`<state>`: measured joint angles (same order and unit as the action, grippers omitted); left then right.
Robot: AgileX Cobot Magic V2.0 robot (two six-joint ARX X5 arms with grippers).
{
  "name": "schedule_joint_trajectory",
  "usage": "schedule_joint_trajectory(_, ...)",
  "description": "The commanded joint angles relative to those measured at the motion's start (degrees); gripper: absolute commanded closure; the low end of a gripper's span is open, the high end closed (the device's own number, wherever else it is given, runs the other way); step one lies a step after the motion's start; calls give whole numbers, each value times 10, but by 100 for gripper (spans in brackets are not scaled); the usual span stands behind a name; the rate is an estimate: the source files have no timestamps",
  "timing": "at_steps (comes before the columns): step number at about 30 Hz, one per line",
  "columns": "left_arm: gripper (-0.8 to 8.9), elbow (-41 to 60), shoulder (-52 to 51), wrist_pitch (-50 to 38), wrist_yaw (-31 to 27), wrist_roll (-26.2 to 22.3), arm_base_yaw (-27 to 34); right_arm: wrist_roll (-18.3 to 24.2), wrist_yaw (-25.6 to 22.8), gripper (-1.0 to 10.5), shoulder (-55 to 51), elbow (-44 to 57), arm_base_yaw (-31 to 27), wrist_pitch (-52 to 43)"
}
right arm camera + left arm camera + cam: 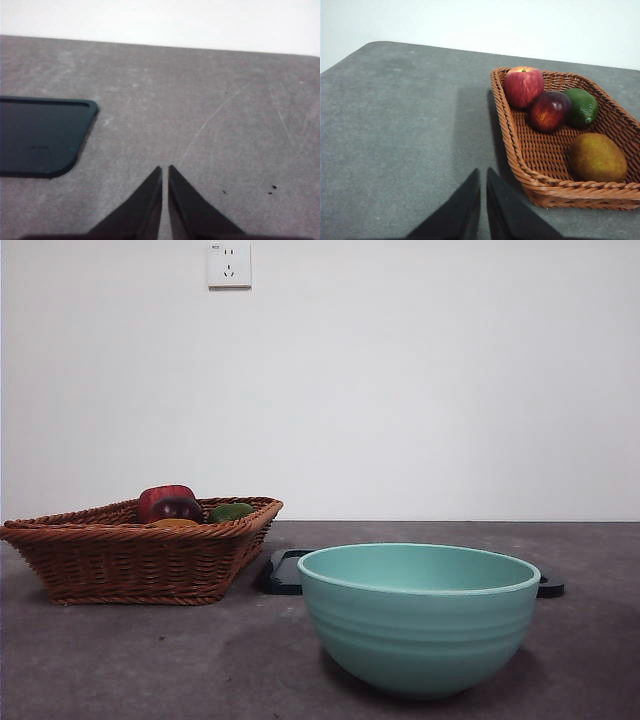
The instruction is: Pick up the wifruite, put it on the bowl, pick up the plate, put it on desk
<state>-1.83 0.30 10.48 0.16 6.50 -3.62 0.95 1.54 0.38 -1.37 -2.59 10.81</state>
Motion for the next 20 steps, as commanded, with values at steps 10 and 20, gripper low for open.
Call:
schedule_joint_trajectory(10,795,12,-1,2,5,-9,0,-9,-1,932,-2,7,0,-18)
schedule_joint_trajectory(20,795,12,-1,2,5,-9,0,-9,-1,932,-2,7,0,-18)
